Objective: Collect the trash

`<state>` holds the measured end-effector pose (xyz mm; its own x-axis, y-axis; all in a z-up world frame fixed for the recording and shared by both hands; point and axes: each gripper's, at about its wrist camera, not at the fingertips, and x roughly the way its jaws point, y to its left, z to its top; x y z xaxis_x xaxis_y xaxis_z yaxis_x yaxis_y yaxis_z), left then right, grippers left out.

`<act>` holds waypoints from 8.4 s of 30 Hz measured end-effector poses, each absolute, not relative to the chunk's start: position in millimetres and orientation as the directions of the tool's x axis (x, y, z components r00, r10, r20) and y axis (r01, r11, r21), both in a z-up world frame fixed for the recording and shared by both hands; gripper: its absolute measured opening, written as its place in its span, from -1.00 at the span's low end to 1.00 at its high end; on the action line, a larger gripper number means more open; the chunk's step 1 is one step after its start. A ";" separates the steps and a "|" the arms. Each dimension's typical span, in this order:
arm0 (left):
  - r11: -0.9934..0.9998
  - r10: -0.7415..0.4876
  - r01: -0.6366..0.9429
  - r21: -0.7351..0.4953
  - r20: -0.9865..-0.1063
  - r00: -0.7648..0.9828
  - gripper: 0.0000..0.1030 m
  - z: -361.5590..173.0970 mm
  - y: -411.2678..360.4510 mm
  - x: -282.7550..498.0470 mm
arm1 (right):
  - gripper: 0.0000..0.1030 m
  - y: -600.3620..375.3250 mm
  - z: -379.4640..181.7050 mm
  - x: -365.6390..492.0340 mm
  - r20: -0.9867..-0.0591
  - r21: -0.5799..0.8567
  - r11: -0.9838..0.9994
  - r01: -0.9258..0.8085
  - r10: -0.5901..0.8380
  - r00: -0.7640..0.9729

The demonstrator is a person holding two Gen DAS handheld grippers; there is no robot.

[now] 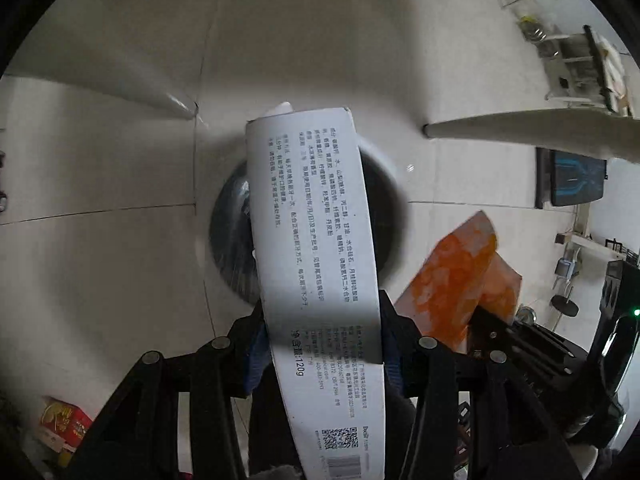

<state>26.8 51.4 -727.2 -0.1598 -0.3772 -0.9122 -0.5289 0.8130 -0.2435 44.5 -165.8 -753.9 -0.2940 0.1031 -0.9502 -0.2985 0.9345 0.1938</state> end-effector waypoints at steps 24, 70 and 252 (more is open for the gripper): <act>0.822 -0.044 -0.569 -0.005 -0.998 -0.055 0.86 -627.5 41.1 -54.0 | 0.96 -139.7 -718.1 28.5 -0.988 0.132 0.834 -0.535 0.068 -0.138; 0.744 0.254 -0.666 0.060 -0.947 0.198 1.00 -251.0 118.3 54.3 | 0.96 -67.3 -237.6 191.0 -0.952 0.266 0.838 -0.477 0.306 0.006; 0.840 -0.145 -0.417 -0.346 -0.885 0.443 1.00 -112.8 -24.3 -148.3 | 1.00 -222.3 -78.4 -74.0 -0.918 0.343 0.738 -0.581 0.393 -0.044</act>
